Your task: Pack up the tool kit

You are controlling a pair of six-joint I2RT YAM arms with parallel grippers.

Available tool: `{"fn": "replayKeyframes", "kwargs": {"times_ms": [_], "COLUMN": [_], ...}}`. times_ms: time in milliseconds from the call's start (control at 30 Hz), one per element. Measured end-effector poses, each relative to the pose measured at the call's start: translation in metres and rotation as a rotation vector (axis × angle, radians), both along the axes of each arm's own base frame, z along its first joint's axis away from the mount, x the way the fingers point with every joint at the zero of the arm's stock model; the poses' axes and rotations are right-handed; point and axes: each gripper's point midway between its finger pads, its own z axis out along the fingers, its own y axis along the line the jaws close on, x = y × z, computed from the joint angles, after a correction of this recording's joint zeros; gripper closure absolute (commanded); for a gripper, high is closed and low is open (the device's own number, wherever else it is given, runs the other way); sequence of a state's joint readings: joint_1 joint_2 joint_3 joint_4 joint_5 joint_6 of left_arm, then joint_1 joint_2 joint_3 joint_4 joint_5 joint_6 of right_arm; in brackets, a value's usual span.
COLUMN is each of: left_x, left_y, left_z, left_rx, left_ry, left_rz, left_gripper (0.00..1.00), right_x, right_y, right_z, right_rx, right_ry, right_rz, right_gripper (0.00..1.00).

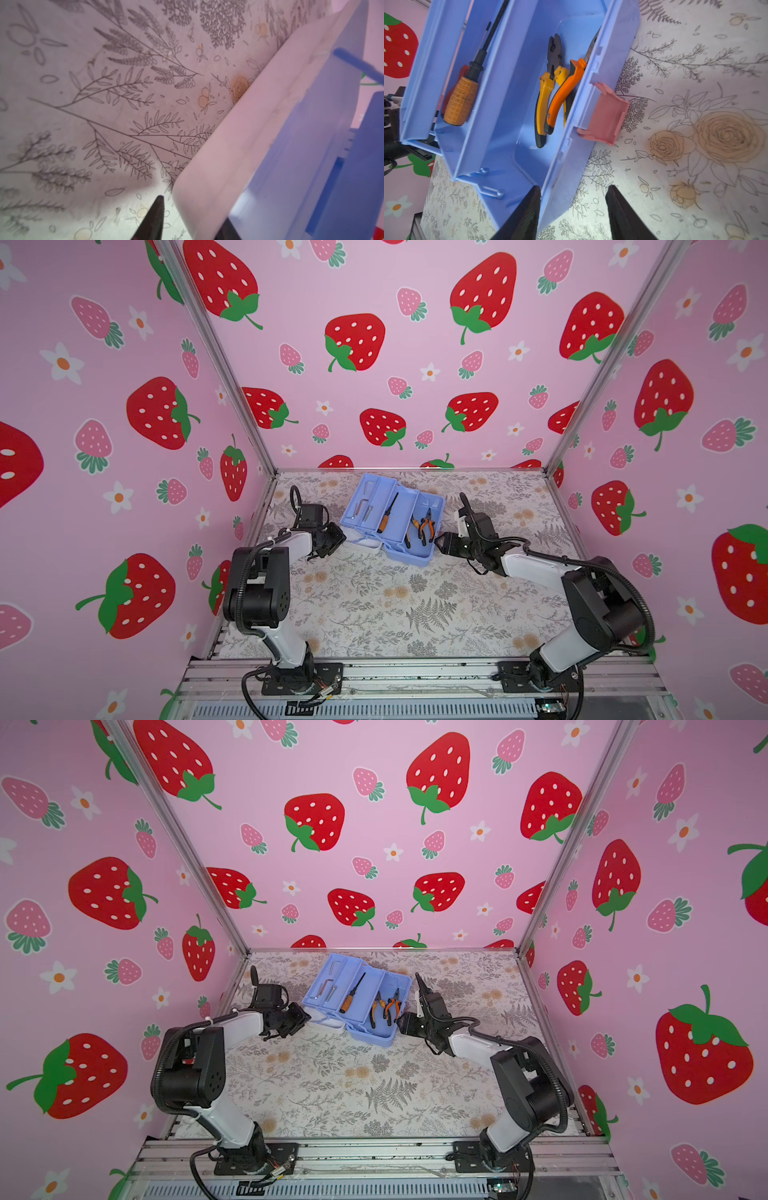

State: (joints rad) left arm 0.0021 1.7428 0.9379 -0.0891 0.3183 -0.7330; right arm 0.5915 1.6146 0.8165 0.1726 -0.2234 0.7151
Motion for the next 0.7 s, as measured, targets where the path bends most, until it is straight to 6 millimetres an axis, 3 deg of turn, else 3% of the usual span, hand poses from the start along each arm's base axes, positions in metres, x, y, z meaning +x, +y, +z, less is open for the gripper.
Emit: {"fn": "replayKeyframes", "kwargs": {"times_ms": [267,400,500,700], "left_x": [0.004,-0.003,-0.015,-0.024], "left_y": [0.001,0.000,-0.004,-0.012], "left_z": [0.005,0.010,0.025,0.075], "left_rx": [0.057,0.138,0.226,0.437], "left_ry": [-0.012,0.007,0.018,-0.026], "left_rz": [-0.014,-0.019,-0.036,-0.063], "left_gripper": [0.90,1.00,1.00,1.00], "right_x": [0.003,0.003,0.002,0.001], "right_y": [0.013,0.014,0.014,0.016], "right_z": [-0.006,-0.007,-0.010,-0.010], "right_rx": [0.008,0.010,0.009,0.016], "right_ry": [0.011,0.015,0.021,0.023], "right_rz": [0.018,0.022,0.026,0.036], "right_gripper": [0.47,0.47,0.47,0.48]}}
